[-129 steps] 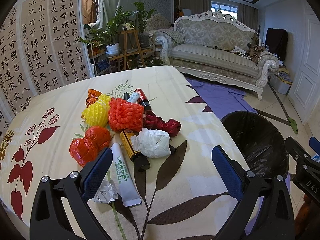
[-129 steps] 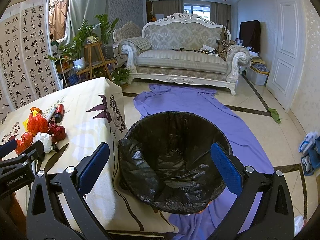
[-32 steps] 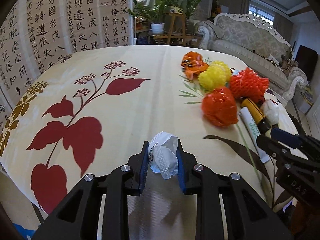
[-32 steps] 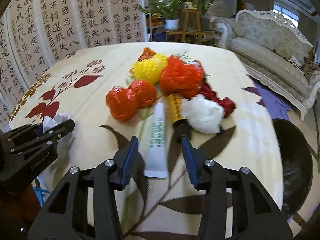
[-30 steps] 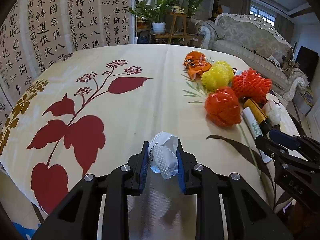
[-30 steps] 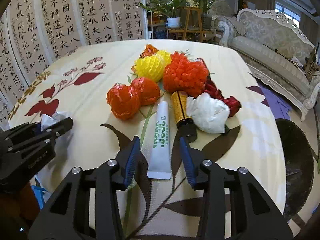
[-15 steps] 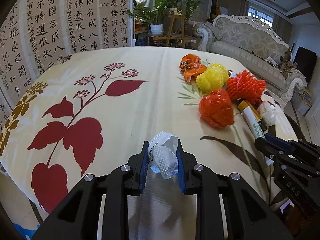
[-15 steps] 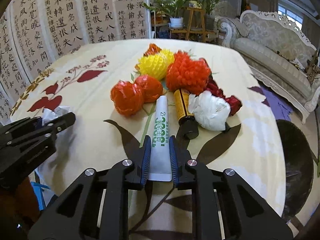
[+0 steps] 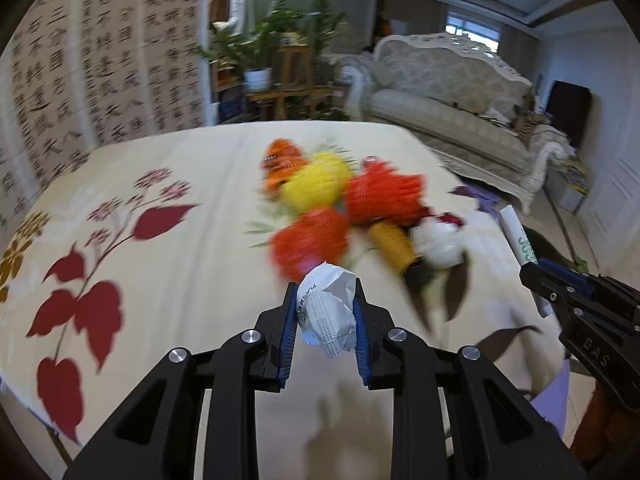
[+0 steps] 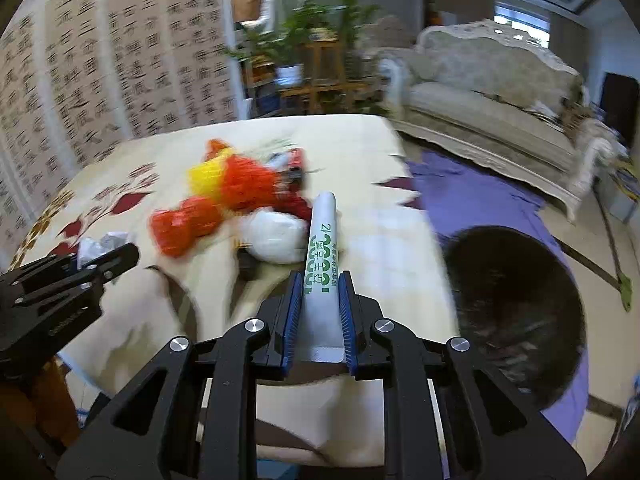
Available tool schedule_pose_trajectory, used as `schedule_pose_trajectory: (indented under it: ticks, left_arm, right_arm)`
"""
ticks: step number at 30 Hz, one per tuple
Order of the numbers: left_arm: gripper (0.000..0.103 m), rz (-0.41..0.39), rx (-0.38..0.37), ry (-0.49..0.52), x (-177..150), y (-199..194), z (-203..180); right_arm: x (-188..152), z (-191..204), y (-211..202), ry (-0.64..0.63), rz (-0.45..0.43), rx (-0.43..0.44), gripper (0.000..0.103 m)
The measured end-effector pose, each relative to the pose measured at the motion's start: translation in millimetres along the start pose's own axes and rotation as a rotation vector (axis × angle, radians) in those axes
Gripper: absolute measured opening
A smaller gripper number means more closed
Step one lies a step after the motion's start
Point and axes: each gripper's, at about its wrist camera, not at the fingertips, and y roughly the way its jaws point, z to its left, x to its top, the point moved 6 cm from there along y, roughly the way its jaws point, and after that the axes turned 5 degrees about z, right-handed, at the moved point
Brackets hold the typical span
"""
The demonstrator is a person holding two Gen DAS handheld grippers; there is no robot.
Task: Collect trash
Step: 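Carry tissue and toothpaste tube to the black bin and release both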
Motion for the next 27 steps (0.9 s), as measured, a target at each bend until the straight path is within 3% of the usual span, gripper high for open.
schedule_pose_trajectory:
  ticks: [13,27]
  left_arm:
    - [0.026,-0.028,-0.158,0.195,23,18,-121]
    - [0.026,0.002,-0.214,0.332,33,55,-221]
  right_arm:
    - [-16,-120,-7,0.209,-0.013,-0.18,0.019]
    - [-36,-200,8,0.328,-0.009,-0.234,0.019]
